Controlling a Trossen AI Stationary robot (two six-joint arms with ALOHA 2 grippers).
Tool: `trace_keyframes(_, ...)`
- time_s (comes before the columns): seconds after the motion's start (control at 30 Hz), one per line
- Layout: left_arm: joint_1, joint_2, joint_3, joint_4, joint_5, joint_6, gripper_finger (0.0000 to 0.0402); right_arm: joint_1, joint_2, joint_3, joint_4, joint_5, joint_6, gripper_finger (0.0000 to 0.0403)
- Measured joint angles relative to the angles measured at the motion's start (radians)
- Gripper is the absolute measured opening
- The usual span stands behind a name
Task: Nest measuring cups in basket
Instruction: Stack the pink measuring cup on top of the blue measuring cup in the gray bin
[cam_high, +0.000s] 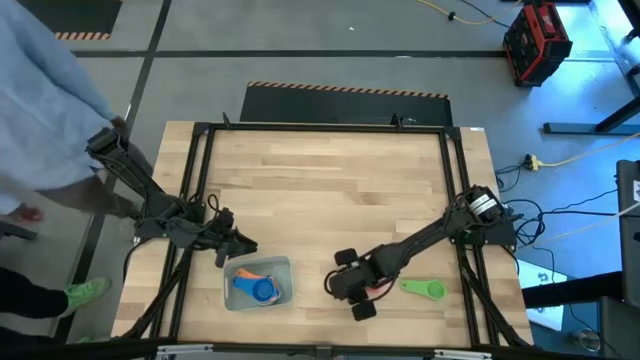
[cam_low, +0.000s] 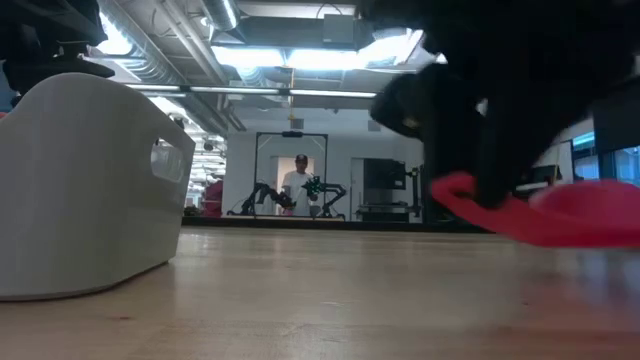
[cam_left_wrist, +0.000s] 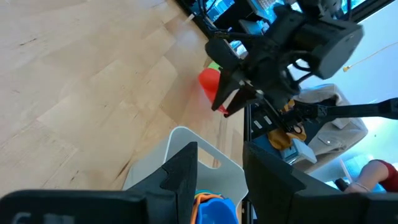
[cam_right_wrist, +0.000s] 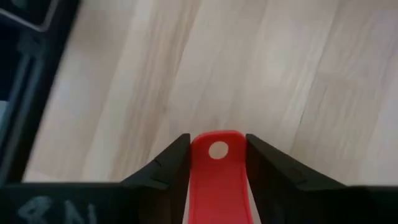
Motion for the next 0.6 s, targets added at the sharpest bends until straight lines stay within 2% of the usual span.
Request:
trace_keyframes(0.27, 0.0, 0.0, 0.0, 0.0, 0.0, 0.0, 0.0122, -0.041, 0.0, 0.093, 0.013, 0.01, -0.06, 0.0149)
trace_keyframes(0.6, 0.0, 0.0, 0.0, 0.0, -0.01, 0.0, 0.0122, -0.113, 0.0, 0.146, 0.181, 0.006, -0.15, 0.0145)
